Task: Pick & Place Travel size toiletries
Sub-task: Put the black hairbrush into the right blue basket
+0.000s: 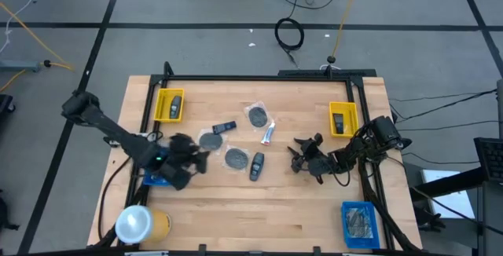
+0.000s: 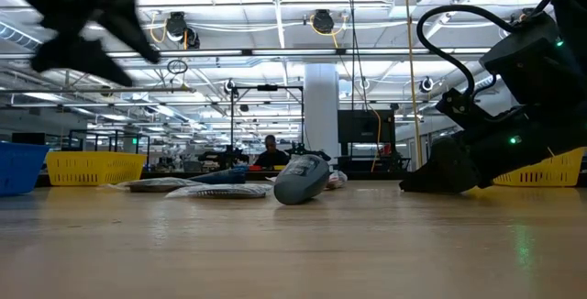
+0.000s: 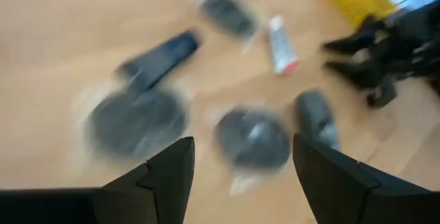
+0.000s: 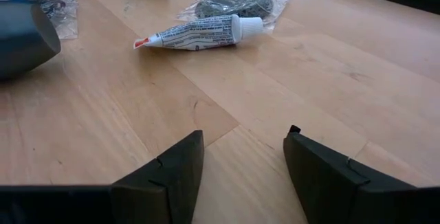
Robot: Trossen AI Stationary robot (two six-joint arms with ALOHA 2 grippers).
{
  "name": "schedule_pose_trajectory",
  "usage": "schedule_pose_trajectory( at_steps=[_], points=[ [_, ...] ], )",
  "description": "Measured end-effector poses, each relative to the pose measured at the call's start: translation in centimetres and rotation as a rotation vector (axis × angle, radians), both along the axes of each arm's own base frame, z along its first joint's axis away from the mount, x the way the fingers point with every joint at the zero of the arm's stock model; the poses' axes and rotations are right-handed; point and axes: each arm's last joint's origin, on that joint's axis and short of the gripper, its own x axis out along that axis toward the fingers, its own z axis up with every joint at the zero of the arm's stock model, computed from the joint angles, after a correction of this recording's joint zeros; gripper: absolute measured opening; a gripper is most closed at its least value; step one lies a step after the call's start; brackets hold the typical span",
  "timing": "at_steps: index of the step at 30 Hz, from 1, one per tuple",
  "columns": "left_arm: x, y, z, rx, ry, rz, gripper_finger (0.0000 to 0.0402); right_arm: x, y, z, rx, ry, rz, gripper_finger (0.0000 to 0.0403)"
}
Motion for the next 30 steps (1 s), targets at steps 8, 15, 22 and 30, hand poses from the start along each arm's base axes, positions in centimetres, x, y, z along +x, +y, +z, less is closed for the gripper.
schedule_pose_trajectory(
  at_steps=[8, 15, 22, 30],
  points=[
    [7.8, 2.8, -3.8, 0.245, 0.102, -0.186, 0.0244, 0.7, 0.7, 1.8, 0.02, -0.043, 0.261, 0.0196],
    [12.4, 5.9, -6.6, 0.34, 0.049, -0.338, 0.0244, 0.3, -1.1, 10.0, -0.147, -0.336, 0.273, 0.0196],
    [13.5, 7.0, -7.7, 0.32, 0.01, -0.409, 0.0244, -2.2, -3.3, 14.5, -0.231, -0.309, 0.228, 0.0196],
    [13.1, 7.6, -6.8, 0.396, 0.13, -0.423, 0.0243, -2.1, -4.8, 12.0, 0.04, -0.158, 0.312, 0.0197]
  ],
)
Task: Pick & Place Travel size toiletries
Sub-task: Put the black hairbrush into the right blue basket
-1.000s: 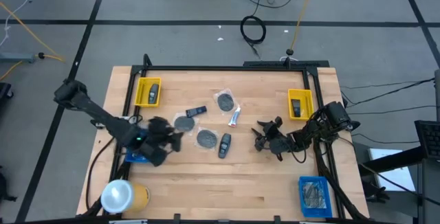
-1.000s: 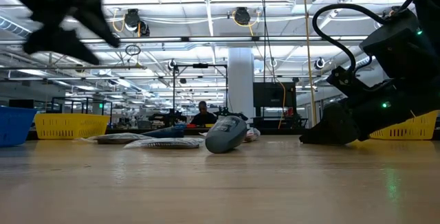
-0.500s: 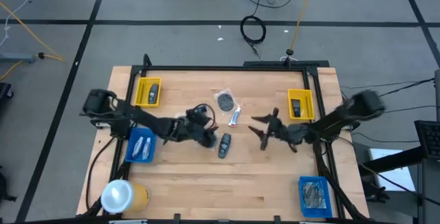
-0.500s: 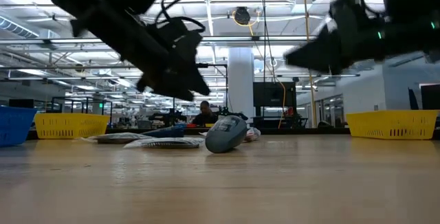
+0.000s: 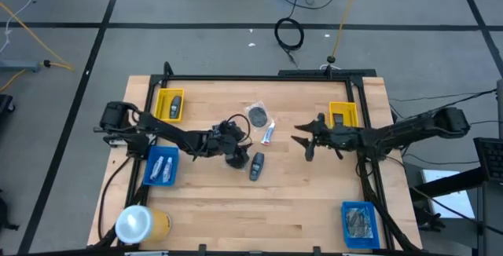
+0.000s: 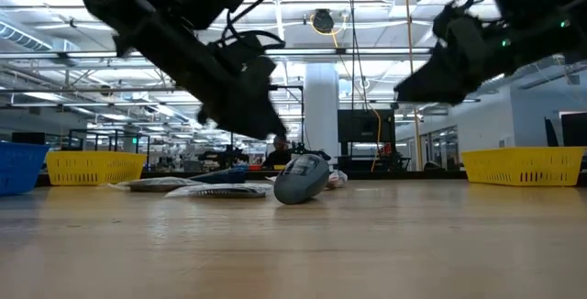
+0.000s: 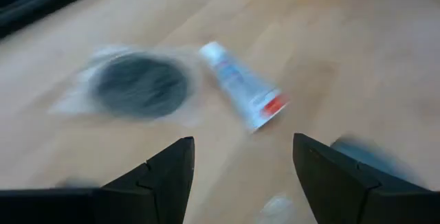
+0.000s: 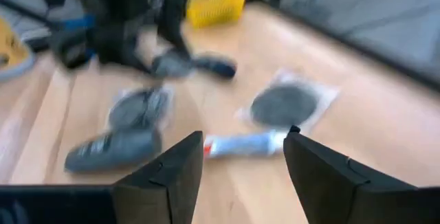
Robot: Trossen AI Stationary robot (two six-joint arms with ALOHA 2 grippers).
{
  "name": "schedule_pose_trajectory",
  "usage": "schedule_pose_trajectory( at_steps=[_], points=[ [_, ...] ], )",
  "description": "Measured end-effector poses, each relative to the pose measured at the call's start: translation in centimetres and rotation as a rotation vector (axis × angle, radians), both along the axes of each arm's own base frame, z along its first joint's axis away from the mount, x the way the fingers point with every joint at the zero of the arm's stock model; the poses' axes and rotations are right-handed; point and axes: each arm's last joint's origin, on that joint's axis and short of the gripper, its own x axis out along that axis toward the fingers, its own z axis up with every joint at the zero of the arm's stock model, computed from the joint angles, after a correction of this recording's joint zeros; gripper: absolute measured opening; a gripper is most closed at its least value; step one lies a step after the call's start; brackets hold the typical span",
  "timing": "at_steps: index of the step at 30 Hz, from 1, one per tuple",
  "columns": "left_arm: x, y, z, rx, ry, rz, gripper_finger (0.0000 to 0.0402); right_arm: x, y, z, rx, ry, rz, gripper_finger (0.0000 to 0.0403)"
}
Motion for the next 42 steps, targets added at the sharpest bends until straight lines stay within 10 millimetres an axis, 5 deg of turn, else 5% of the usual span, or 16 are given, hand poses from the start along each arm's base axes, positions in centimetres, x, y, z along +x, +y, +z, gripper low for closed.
schedule_pose_trajectory(
  at_steps=[5, 16, 23, 34, 42],
  points=[
    [-0.5, 2.5, 1.7, 0.043, 0.142, 0.169, 0.0244, 1.3, -0.2, -2.0, 0.026, 0.067, 0.042, 0.022],
    [-0.3, 12.1, 1.9, -0.077, 0.015, 0.257, 0.0243, 2.8, -2.5, -4.7, 0.019, 0.084, -0.063, 0.0315],
    [0.5, 15.3, -1.3, -0.098, -0.023, 0.252, 0.0243, 3.3, -4.0, -5.0, 0.012, 0.046, -0.045, 0.0319],
    [1.5, 16.0, -5.7, -0.152, -0.03, 0.156, 0.023, 3.2, -5.4, -5.2, -0.007, 0.036, -0.062, 0.0314],
    [1.9, 15.0, -5.7, -0.179, -0.027, 0.013, 0.0073, 3.2, -5.4, -5.1, -0.018, 0.031, -0.057, 0.0313]
  ],
)
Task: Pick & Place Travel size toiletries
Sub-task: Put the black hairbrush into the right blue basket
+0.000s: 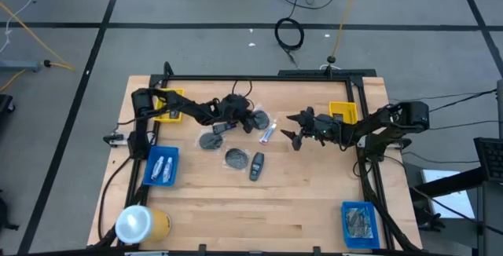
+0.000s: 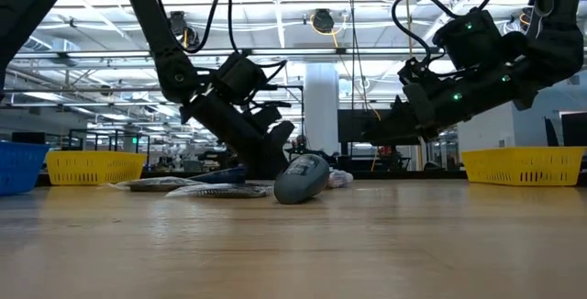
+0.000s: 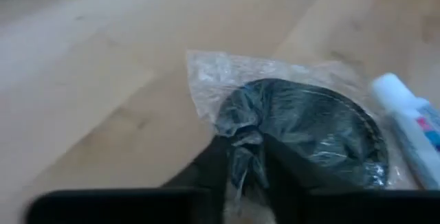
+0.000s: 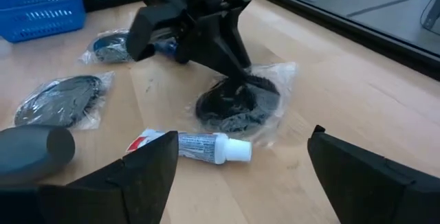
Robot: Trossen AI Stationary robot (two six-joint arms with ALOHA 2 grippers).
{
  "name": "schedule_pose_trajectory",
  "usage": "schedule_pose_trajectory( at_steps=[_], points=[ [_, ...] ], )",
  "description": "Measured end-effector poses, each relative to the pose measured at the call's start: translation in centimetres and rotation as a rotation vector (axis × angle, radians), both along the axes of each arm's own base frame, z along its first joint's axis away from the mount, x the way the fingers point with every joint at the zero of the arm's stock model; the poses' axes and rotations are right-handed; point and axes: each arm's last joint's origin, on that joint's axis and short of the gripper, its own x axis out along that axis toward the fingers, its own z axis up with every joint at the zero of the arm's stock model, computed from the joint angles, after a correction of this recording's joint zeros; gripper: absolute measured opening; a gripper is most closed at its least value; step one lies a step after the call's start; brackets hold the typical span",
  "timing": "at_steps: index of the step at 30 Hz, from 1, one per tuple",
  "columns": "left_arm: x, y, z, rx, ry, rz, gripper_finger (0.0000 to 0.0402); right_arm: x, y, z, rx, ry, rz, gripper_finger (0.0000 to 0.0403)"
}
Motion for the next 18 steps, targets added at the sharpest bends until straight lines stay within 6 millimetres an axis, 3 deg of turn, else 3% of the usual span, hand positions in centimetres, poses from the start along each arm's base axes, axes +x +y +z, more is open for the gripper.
schedule_pose_trajectory(
  at_steps=[3, 6, 14, 18],
  points=[
    [0.2, -0.2, 0.1, -0.011, -0.021, -0.047, 0.0013, 0.0, 0.1, 0.0, 0.039, -0.007, 0.05, 0.0313],
    [0.5, -0.6, 1.0, -0.001, -0.078, -0.076, 0.0013, 0.0, 0.0, 0.1, 0.123, -0.034, 0.104, 0.0313],
    [1.4, -3.2, 5.7, 0.122, -0.228, -0.199, 0.0007, -0.8, -0.8, 0.0, 0.346, -0.019, 0.034, 0.0313],
    [1.8, -5.0, 6.9, 0.19, -0.281, -0.272, 0.0003, -0.6, -0.5, 0.5, 0.377, -0.07, 0.154, 0.0313]
  ],
)
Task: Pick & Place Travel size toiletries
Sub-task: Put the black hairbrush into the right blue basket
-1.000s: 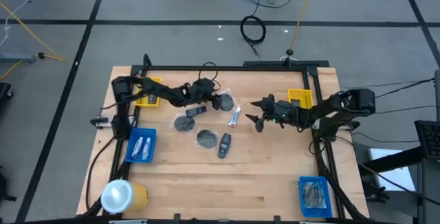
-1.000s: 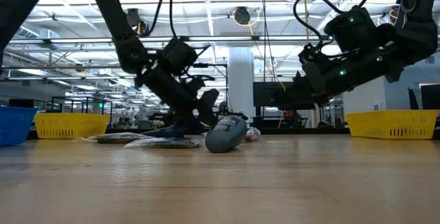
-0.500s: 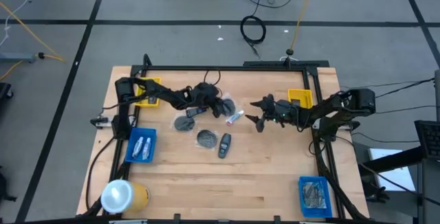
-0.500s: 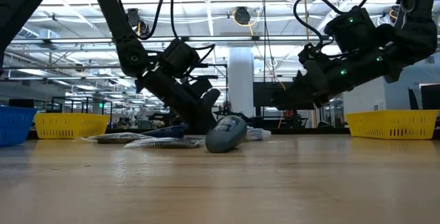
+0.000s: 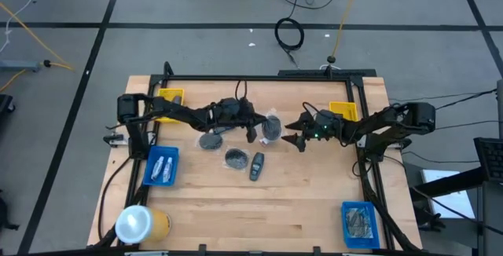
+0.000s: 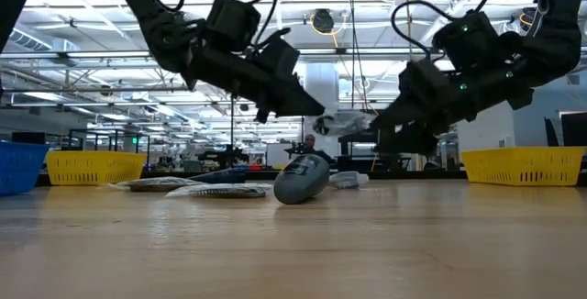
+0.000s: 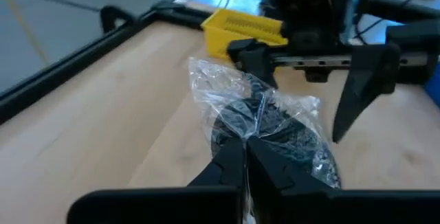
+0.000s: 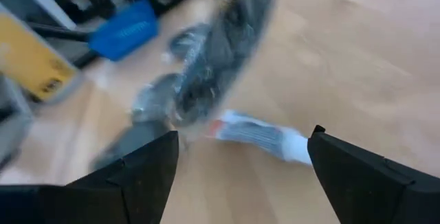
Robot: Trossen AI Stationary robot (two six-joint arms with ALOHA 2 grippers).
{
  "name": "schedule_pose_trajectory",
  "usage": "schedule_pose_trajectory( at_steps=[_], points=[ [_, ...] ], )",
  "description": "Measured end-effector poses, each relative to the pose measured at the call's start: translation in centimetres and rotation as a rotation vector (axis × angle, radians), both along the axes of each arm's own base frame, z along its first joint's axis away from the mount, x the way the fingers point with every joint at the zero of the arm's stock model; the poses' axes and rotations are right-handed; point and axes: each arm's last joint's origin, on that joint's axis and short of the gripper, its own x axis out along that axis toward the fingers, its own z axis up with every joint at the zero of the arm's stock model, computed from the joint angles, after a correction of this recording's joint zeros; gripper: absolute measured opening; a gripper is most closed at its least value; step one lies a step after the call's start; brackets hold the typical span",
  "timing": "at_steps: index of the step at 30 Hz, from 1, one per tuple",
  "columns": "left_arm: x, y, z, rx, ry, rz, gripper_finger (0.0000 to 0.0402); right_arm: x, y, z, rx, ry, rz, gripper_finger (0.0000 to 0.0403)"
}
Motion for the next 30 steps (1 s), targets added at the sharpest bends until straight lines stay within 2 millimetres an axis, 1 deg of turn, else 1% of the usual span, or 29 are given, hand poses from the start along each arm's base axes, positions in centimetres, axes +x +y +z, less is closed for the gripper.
schedule_pose_trajectory(
  at_steps=[3, 6, 10, 14, 16, 21, 23, 24, 27, 30],
  points=[
    [0.4, -1.2, 0.4, 0.047, -0.033, -0.034, 0.0008, 0.3, 0.2, 0.6, 0.024, -0.072, 0.022, 0.0313],
    [0.6, -2.4, 0.4, 0.1, -0.028, -0.005, 0.0003, 0.5, 0.7, 1.3, 0.042, -0.139, 0.085, 0.031],
    [0.8, -3.5, 0.6, 0.138, -0.04, -0.003, 0.0008, 0.7, 1.2, 1.4, 0.052, -0.147, 0.079, 0.0282],
    [1.0, -4.5, 1.0, 0.143, -0.086, -0.025, 0.0016, 0.8, 1.6, 1.3, 0.025, -0.143, 0.017, 0.0224],
    [1.1, -4.8, 1.3, 0.149, -0.111, -0.034, 0.0016, 0.8, 1.7, 1.4, 0.004, -0.141, -0.006, 0.0185],
    [1.2, -5.3, 1.7, 0.177, -0.155, -0.058, 0.002, 1.0, 2.4, 1.4, -0.039, -0.144, 0.038, 0.0078],
    [1.2, -5.5, 1.7, 0.176, -0.157, -0.061, 0.0035, 1.1, 2.8, 1.4, -0.048, -0.143, 0.068, 0.0037],
    [1.2, -5.5, 1.7, 0.171, -0.158, -0.064, 0.0048, 1.1, 3.1, 1.4, -0.047, -0.144, 0.097, 0.0024],
    [0.9, -5.6, 2.4, 0.158, -0.147, -0.101, 0.0103, 1.0, 3.9, 1.8, 0.001, -0.158, 0.198, 0.0022],
    [0.2, -5.8, 3.3, 0.116, -0.092, -0.116, 0.0165, 0.6, 4.8, 2.3, 0.086, -0.131, 0.274, 0.0035]
  ],
)
